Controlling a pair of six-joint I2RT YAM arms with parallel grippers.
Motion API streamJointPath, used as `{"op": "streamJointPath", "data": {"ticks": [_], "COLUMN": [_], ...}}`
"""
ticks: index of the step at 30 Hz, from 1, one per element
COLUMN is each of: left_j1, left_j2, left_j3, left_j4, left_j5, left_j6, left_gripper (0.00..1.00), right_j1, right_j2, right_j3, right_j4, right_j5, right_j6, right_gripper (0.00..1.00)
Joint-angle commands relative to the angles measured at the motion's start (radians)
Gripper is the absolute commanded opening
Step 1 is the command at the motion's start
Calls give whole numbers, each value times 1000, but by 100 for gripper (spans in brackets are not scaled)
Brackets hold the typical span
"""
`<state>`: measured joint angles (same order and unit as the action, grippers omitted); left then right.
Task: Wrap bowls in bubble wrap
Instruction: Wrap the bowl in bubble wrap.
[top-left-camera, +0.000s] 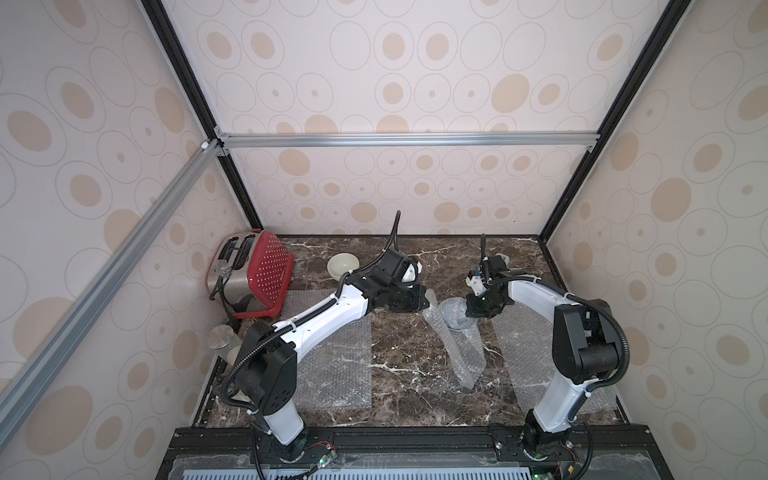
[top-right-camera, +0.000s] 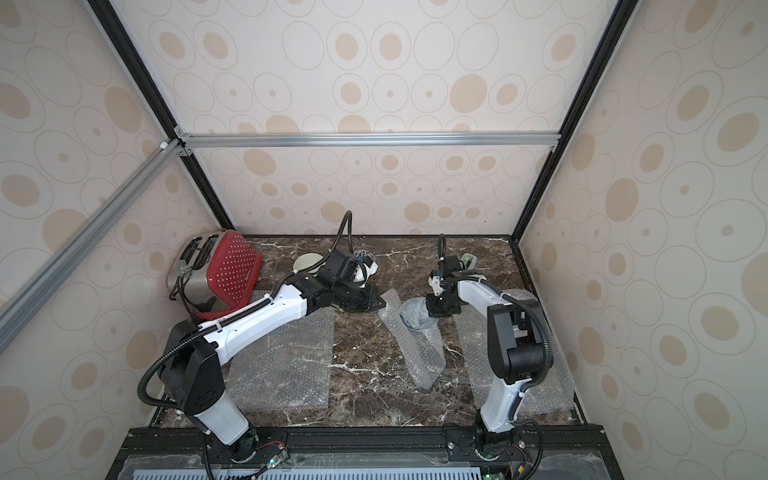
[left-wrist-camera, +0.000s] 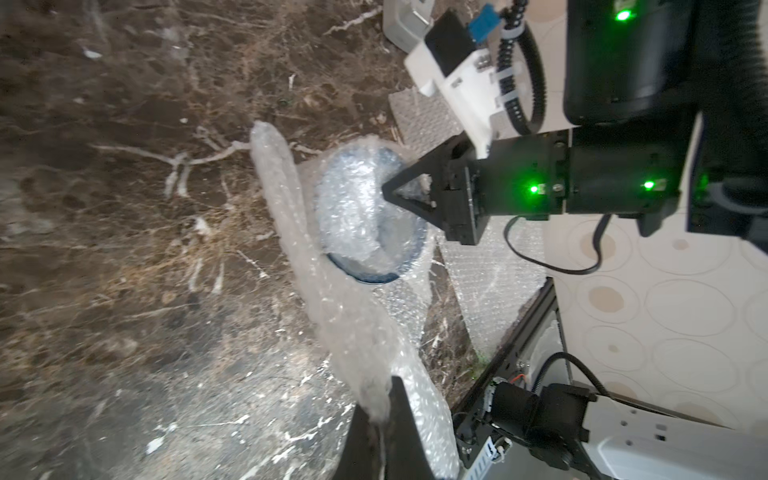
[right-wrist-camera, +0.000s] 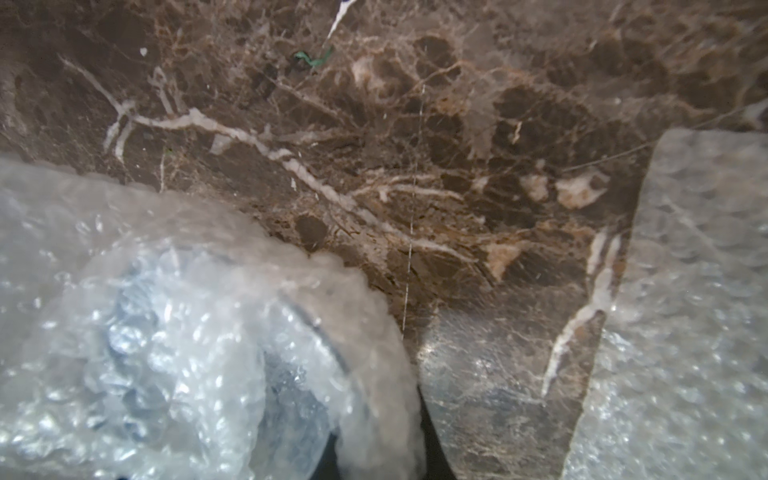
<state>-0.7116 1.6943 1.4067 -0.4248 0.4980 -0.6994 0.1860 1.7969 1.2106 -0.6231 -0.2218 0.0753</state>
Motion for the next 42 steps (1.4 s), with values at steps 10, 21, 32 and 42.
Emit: {"op": "streamJointPath", "data": {"ticks": [10,21,32,42], "left_j1": [-66,-68,-63,-8], "left_j2": [234,444,514,375], "left_j3": [240,434,525,434], "left_j4": [225,246,166,51], "left_j5": [101,85,57,6], "left_j6": [-138,-150,-102,-7], "left_gripper": [0,0,2,25], "right_j1": [39,50,52,50], "right_j2": [0,-20,-31,-26], "right_j3": [-55,-106,-145,-144], "right_j4": [44,77,99,101], "right_j5": [0,-61,-83,-80], "right_j6": [31,25,33,40], "right_gripper": [7,8,8,8]}}
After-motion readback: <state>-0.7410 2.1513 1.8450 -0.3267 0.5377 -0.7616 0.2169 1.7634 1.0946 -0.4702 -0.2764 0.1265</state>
